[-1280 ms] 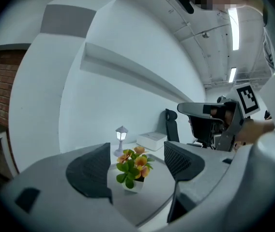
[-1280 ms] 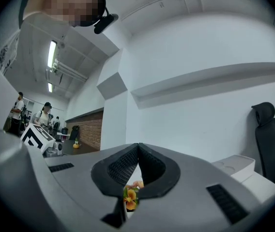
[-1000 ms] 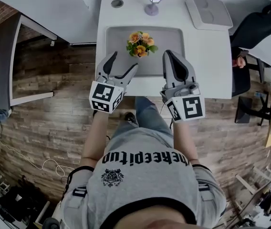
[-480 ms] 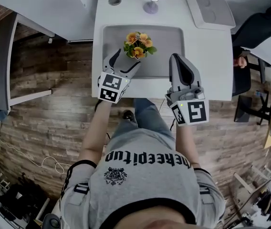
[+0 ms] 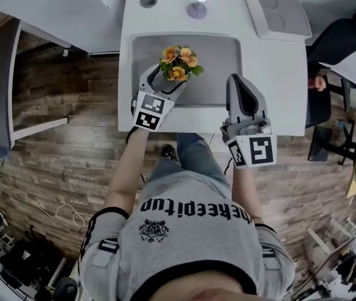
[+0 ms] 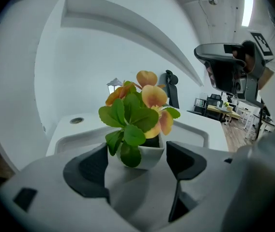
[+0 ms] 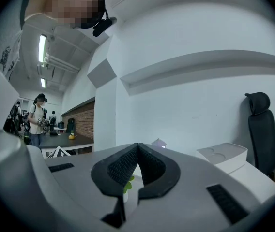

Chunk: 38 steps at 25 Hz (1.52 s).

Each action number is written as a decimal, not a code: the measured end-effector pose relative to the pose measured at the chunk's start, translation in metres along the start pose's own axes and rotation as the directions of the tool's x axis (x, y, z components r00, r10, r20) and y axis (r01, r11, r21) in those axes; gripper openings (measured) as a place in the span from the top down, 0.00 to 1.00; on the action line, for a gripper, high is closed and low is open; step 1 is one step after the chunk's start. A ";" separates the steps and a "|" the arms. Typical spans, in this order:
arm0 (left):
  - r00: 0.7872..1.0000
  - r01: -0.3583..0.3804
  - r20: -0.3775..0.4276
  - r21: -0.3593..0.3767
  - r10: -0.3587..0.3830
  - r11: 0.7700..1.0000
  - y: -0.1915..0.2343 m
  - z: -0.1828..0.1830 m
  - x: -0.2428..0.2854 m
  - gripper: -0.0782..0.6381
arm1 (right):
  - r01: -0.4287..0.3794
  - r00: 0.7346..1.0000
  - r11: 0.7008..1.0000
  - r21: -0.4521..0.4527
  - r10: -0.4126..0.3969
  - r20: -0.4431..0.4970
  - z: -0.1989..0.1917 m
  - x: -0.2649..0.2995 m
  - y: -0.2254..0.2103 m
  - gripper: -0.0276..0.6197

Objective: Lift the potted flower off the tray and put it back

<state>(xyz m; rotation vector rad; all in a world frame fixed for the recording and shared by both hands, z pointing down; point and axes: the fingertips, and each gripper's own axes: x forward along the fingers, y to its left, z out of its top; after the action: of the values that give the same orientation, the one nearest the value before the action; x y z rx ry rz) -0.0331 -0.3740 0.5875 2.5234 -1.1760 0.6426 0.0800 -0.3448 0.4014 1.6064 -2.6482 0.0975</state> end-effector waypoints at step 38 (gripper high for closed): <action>0.994 -0.031 0.103 -0.086 0.039 0.996 -0.004 0.049 -0.035 0.40 | -0.015 0.999 1.000 -0.001 0.015 0.028 0.010 -0.008 0.009 0.95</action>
<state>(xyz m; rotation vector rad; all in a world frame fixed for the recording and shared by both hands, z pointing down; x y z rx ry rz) -0.0368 -0.3695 0.5274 2.4975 -1.2581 0.4632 0.0760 -0.3345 0.3903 1.5997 -2.6810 0.0742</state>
